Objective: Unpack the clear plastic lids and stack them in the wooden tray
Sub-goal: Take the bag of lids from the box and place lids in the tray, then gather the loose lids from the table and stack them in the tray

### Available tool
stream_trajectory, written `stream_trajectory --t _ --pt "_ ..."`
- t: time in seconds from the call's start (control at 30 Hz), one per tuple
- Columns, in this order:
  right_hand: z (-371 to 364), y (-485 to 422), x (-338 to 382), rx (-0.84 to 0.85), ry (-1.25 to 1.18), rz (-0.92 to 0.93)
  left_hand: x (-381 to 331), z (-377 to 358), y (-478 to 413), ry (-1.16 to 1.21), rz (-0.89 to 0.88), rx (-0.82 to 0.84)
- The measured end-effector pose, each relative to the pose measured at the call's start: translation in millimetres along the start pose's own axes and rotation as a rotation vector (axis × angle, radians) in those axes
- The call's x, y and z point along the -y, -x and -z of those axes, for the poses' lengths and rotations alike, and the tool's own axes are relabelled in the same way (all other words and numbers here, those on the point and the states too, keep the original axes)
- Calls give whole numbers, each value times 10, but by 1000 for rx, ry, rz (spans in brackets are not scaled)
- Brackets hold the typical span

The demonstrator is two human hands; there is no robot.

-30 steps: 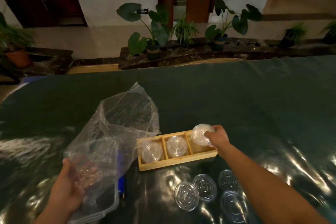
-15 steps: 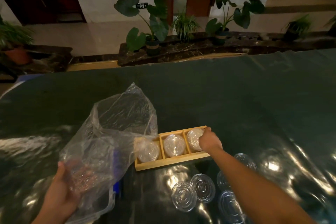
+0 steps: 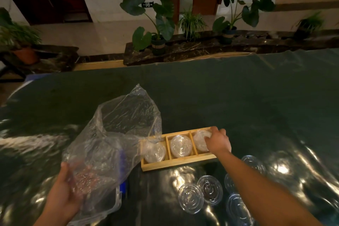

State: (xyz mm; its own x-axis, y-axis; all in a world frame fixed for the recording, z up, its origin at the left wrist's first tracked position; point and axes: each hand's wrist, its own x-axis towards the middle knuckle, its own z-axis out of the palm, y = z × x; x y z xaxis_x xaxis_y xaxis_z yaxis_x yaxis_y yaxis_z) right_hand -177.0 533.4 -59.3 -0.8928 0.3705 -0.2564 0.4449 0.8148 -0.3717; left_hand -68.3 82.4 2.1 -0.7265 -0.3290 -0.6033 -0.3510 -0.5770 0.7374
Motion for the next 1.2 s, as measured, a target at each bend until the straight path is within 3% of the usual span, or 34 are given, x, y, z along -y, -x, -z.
stream_trajectory --t 0.2,0.53,0.67,0.83,0.93,1.03,1.13,1.2 --pt "2 95 37 -55 127 -47 -17 -10 16 6 10 16" --pt "-7 125 -52 -11 152 12 16 40 27 6 12 -12" --pt "9 146 -50 -77 38 18 4 44 68 19 9 -32" --pt "92 354 314 -136 -207 169 21 24 82 24 23 -90" --pt "170 691 732 -9 -457 273 24 8 94 49 47 -74" --pt "191 1165 1201 263 -649 412 7 11 163 94 25 -39" --pt "96 1622 1673 537 -628 531 -18 83 257 136 -5 -30" --pt "-35 1867 1972 602 -585 585 -59 168 333 149 -27 -8"
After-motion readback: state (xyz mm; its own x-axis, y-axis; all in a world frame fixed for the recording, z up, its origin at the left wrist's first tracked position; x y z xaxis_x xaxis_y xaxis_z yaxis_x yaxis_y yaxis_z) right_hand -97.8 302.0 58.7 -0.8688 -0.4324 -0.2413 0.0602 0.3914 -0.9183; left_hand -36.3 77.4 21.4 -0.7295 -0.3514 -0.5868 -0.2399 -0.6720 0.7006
